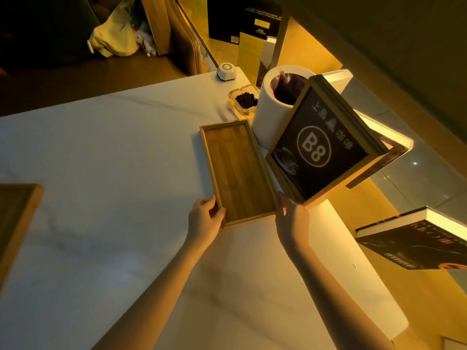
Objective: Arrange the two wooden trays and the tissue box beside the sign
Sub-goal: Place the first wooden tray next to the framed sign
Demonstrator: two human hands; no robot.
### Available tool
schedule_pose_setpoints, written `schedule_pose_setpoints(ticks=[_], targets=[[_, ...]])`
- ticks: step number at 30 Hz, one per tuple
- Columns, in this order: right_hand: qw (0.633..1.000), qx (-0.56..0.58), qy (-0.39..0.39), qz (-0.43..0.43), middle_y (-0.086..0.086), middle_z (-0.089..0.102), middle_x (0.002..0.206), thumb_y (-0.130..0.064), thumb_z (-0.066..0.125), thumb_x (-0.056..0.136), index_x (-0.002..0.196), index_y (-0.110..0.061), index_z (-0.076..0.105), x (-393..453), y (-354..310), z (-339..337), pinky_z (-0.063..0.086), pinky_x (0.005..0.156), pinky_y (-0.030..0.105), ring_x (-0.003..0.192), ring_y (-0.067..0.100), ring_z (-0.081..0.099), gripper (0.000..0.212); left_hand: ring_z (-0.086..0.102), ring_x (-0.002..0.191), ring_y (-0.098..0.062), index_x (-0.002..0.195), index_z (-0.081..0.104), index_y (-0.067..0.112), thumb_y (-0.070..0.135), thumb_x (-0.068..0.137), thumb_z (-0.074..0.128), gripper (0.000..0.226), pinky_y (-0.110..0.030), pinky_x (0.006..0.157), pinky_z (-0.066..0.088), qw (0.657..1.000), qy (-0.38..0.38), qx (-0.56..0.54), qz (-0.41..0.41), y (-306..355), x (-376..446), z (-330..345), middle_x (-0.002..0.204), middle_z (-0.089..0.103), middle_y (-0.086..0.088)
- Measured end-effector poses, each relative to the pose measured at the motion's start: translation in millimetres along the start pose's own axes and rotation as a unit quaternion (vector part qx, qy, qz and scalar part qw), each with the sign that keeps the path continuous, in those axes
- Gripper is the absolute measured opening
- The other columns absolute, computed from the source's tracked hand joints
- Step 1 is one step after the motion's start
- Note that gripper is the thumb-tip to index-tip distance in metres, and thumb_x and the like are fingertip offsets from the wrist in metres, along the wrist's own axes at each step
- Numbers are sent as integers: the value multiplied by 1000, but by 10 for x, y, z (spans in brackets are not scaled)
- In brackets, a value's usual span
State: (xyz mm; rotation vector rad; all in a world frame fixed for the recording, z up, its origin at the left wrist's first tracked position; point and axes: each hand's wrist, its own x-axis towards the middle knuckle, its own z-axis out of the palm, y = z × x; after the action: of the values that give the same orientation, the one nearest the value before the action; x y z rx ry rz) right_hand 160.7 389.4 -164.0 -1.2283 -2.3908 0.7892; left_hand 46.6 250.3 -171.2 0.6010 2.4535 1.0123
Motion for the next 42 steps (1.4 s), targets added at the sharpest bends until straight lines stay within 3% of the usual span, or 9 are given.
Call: schedule_pose_setpoints(ticks=[2,4,5,7,9,11,32,42], targets=[[998,-45,13,-49,16,67,108,-9,54,88,116,-5,57,-106,-19,-9,48,79,32,98,30,62,28,58,103,-29,124,49,4,19,88,51,38,-12,78,35,999,14,-4,31,9,-70,-38,114,55,-20],[989,-99,15,-109,16,62,121,-12,57,86,122,-7,52,-270,-25,23,46,92,41,112,33,57,37,50,119,-29,131,40,5,19,90,48,45,-18,90,38,994,30,57,93,-10,-176,-46,133,46,-20],[985,-114,-13,-127,14,52,133,-18,54,88,130,-9,43,-359,-23,43,37,102,44,124,32,47,45,41,129,-29,136,32,8,22,90,46,50,-25,98,37,986,27,102,126,-29,-223,-35,143,37,-19],[976,-124,-109,-144,4,11,151,-39,34,93,141,-20,8,-508,-2,97,7,114,40,141,24,9,58,20,140,-27,141,16,12,32,92,39,58,-32,109,25,974,-6,168,152,-79,-276,-7,153,18,-13],[965,-137,-170,-145,-4,-19,148,-55,13,89,137,-28,-16,-592,79,172,-11,112,33,138,16,-18,63,6,143,-23,143,3,14,40,92,32,64,-33,113,13,970,-48,201,127,-138,-281,9,156,5,-9],[960,-152,-187,-143,-8,-27,145,-61,5,85,134,-30,-22,-628,140,206,-17,110,31,136,13,-25,64,-1,143,-21,142,-5,15,43,92,28,66,-38,115,9,963,-80,227,118,-198,-268,17,156,-1,-8],[957,-150,-195,-153,-7,-20,146,-66,-4,80,135,-29,-17,-538,426,25,-13,110,28,137,13,-21,67,-4,143,-18,140,-11,15,42,93,26,67,-35,113,-3,960,-122,212,138,-135,-360,228,156,-3,-7],[960,-142,-192,-149,-9,-20,146,-58,8,85,134,-30,-17,-549,415,10,-13,111,27,137,12,-20,62,-3,143,-18,140,-12,15,43,92,26,67,-38,115,0,957,-131,219,135,-129,-351,210,156,-3,-7]])
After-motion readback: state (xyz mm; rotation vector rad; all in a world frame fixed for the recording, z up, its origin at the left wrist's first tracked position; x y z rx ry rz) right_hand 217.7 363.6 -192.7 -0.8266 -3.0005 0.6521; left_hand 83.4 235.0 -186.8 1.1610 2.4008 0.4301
